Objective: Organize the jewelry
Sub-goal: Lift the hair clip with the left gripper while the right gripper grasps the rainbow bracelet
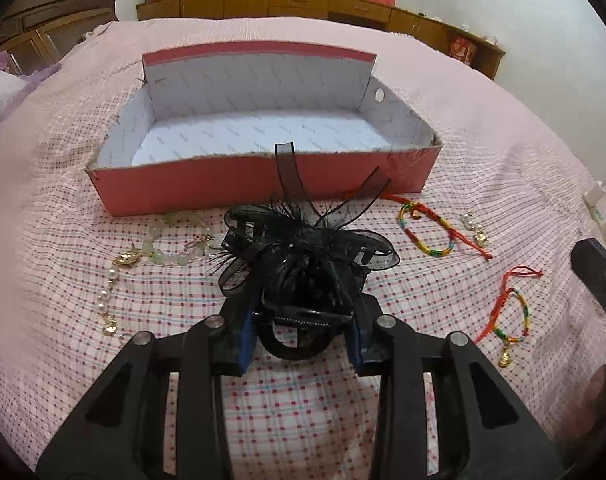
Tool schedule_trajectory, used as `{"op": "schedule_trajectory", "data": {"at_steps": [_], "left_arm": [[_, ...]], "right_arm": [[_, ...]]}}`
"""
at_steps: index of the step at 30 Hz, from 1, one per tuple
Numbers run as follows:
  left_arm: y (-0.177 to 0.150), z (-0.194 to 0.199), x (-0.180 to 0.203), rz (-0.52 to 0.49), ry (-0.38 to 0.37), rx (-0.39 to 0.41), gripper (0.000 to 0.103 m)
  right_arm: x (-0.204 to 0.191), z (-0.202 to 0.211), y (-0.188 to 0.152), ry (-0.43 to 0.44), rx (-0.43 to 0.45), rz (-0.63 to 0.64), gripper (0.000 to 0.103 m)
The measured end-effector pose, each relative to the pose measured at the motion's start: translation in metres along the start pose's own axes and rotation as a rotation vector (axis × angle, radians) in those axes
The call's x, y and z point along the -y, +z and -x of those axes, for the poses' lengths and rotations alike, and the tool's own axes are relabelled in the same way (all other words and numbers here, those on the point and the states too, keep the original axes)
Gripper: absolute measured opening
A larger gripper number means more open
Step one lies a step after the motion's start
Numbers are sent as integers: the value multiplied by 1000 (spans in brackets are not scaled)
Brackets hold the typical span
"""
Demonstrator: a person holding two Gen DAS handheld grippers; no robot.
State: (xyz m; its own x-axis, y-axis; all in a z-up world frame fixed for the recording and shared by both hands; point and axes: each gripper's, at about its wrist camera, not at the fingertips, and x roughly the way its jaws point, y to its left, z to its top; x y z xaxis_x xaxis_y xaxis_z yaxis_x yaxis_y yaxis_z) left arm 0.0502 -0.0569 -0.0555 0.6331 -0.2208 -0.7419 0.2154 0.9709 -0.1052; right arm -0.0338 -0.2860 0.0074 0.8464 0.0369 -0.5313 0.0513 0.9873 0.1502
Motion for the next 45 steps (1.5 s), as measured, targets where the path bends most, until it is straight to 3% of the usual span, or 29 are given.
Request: {"op": "schedule_trajectory", "data": {"at_steps": [8, 13, 21, 29, 34, 40, 42, 45], "left_arm": [[-2, 36, -15, 30, -5, 57, 28], [-4, 57, -30, 46, 16, 97, 28], [-3, 69, -46, 77, 42, 133, 28], [0, 68, -54, 82, 51, 151, 28], [4, 64, -57, 94, 49, 152, 28], [4, 61, -57, 97, 46, 146, 28], [4, 61, -58, 98, 44, 145, 28], [4, 62, -57, 98, 44, 147, 28]], "right_arm": [[-18, -5, 3, 23, -20, 29, 102], [-34, -16, 8, 62, -41, 63, 95], [-56, -57, 14, 128, -141, 93, 67], [-63, -99, 12, 73, -236, 152, 50], [-56, -119, 9, 45, -290, 146, 46], [-51, -130, 5, 27, -324, 130, 22], [-51, -131, 5, 23, -327, 132, 9], [-54, -130, 5, 27, -318, 139, 7]]}}
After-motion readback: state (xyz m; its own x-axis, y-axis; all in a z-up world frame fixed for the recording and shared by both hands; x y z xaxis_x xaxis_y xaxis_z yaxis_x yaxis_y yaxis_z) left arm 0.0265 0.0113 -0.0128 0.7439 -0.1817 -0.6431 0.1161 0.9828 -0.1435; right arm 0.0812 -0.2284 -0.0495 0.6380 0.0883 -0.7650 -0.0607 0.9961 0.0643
